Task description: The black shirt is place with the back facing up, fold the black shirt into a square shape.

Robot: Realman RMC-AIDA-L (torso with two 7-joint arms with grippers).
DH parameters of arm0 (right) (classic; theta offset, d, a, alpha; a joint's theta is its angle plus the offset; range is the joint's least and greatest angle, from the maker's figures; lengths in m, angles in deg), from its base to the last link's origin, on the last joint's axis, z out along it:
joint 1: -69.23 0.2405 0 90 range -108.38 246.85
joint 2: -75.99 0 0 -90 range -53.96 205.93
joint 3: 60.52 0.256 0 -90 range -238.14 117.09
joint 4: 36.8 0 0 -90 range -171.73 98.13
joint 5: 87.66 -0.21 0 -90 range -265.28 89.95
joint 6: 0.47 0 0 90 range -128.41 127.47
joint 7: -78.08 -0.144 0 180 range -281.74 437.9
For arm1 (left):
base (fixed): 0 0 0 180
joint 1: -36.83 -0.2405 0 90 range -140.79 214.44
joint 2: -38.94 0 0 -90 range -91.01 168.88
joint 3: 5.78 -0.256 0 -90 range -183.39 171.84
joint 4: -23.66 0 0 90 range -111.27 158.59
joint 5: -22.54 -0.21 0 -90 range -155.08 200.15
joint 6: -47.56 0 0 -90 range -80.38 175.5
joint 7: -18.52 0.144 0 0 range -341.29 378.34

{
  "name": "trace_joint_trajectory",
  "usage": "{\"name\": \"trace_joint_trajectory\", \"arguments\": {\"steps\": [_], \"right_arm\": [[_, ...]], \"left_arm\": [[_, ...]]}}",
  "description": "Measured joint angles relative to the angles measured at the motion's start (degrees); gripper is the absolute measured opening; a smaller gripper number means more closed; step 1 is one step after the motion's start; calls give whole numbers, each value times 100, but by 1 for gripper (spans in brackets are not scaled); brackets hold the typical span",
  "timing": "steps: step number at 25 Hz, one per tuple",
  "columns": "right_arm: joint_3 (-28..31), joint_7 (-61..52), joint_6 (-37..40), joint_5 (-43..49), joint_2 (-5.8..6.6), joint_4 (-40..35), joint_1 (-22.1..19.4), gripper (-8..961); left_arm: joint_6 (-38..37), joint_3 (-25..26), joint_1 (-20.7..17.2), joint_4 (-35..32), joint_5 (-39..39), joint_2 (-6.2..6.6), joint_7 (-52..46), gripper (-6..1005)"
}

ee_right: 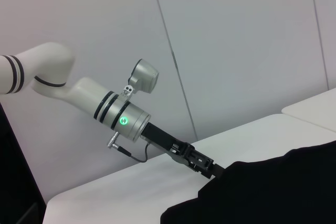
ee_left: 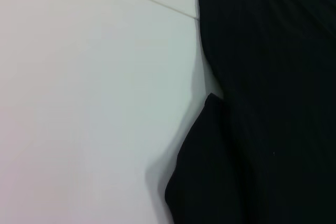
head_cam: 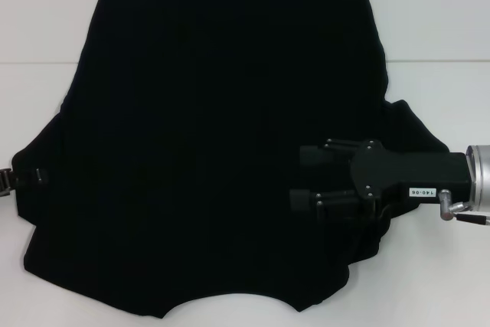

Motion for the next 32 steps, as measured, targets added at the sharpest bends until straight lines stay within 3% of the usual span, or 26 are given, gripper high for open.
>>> {"name": "trace_joint_trajectory", "arguments": {"steps": [11,14,25,32], "right_arm": [[0,0,2,0,1,0,-5,909],[0,0,6,1,8,0,-14,838],[0,-35,19,1,18,0,-25,820],[2,-35,19,1,17,-9,-25,819]], "left_arm": [[-46,-179,-11,50,-22,-9,42,872],[-53,-210,-11,50,-22,-9,11,871],[-3,-217,-6,59,-149,-9,72,686],[29,-220,-2,59,-166,-9,73,427]]}}
